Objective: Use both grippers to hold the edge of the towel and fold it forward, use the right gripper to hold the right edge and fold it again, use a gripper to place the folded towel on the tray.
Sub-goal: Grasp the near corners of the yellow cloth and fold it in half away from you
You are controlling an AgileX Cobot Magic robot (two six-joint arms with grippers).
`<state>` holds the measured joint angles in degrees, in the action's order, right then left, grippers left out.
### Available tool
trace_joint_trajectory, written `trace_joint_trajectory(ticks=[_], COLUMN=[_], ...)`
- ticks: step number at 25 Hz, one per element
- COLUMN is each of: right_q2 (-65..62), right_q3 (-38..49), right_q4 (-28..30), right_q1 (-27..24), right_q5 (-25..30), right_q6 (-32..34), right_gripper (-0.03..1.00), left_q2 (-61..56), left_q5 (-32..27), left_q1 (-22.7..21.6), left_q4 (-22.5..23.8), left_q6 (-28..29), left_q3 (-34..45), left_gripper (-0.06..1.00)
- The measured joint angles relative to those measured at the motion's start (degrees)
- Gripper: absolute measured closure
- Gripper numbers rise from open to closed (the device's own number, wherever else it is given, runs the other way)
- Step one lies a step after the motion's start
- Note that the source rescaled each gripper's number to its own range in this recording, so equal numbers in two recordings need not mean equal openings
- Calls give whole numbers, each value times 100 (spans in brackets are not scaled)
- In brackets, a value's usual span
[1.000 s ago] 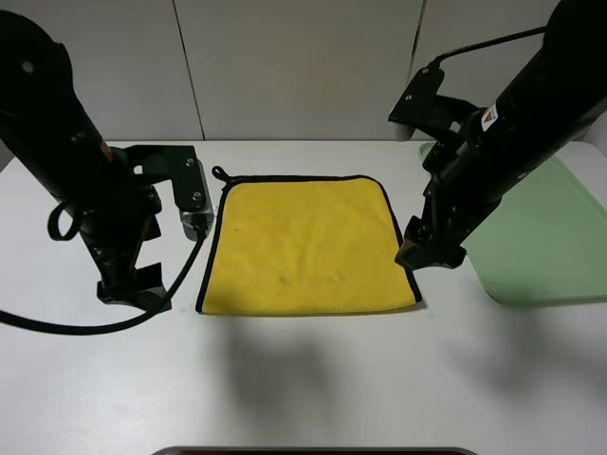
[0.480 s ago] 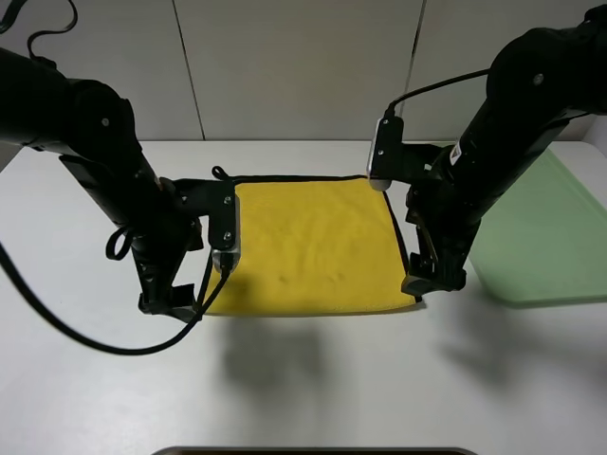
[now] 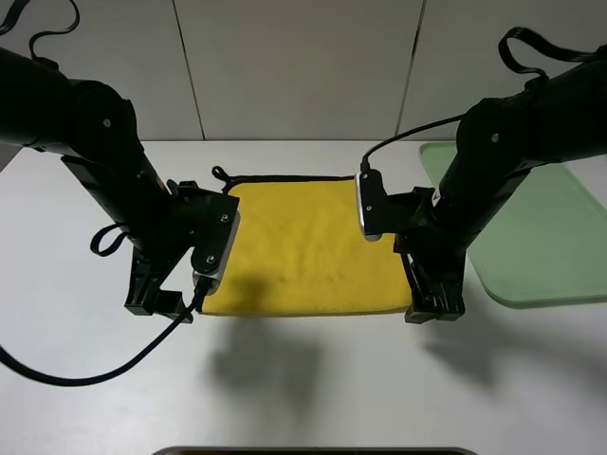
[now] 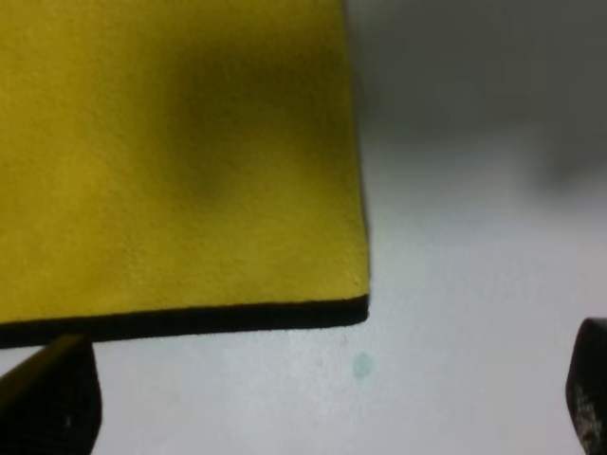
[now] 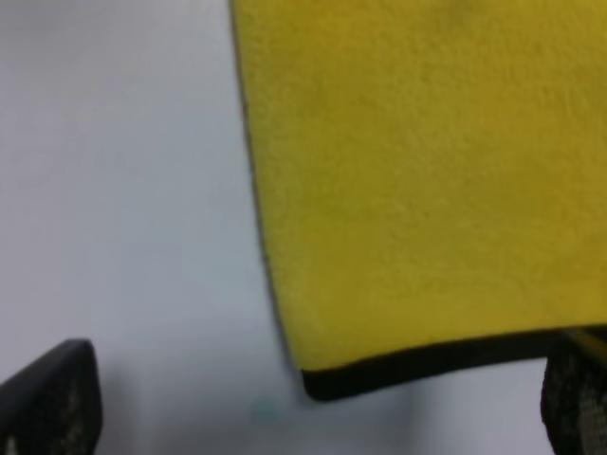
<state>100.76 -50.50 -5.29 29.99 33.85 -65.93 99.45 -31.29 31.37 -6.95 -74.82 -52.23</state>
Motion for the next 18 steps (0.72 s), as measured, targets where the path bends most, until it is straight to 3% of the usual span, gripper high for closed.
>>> trace_joint_trajectory(ticks=[18], right_q2=[732], right_q3=[0], right_q4=[-47], right_q1=[0], right_q5=[-399], right_q6=[-843], right_gripper=[-3], left_q2=[5], left_q5=[-22], left_q1=[0], left_q4=[0], left_q6=[-35], left_q3=[0], left_gripper=[-3])
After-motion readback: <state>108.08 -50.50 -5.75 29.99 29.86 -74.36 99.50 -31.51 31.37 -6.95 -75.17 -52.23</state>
